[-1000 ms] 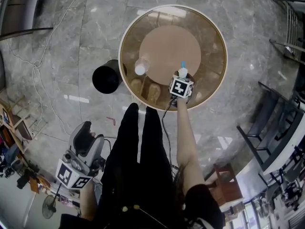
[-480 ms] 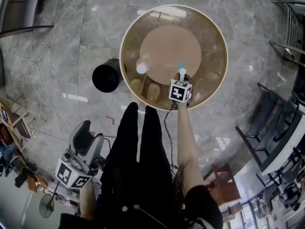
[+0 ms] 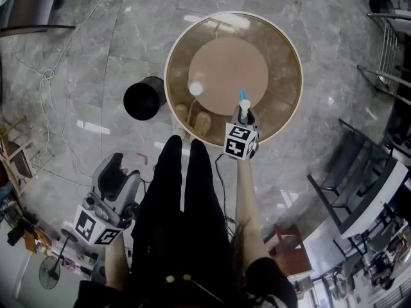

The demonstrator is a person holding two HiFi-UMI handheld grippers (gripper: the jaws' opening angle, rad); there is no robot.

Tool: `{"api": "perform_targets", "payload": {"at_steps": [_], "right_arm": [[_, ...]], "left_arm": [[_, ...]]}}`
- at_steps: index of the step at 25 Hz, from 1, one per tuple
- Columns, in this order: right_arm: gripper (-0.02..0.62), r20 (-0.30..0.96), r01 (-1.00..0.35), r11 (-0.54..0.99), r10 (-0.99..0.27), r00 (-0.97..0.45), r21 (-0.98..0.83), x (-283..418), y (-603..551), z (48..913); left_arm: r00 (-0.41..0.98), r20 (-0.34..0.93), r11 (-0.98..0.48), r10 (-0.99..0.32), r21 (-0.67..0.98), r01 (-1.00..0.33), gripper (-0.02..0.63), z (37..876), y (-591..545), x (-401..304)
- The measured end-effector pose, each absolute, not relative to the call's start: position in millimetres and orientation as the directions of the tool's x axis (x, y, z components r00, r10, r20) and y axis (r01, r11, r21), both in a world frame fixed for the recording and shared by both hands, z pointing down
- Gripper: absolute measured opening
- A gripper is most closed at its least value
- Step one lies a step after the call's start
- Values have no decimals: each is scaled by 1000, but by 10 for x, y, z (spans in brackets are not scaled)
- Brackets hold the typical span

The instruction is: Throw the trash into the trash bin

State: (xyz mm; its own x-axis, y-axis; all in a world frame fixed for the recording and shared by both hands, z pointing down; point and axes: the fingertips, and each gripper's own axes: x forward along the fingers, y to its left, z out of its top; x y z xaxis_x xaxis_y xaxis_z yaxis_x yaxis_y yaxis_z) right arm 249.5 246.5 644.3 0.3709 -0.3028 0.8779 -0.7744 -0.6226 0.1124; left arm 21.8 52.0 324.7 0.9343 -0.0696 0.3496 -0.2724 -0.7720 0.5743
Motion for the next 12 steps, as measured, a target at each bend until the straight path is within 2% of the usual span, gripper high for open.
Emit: {"api": "perform_targets", "payload": {"at_steps": [12], "right_arm": [[89,804,-862,-489,-454,383,135,2203,1815,5563]], "left_arm": [[927,293,-728,-236,578,-368,224,3134,307,-83]]}}
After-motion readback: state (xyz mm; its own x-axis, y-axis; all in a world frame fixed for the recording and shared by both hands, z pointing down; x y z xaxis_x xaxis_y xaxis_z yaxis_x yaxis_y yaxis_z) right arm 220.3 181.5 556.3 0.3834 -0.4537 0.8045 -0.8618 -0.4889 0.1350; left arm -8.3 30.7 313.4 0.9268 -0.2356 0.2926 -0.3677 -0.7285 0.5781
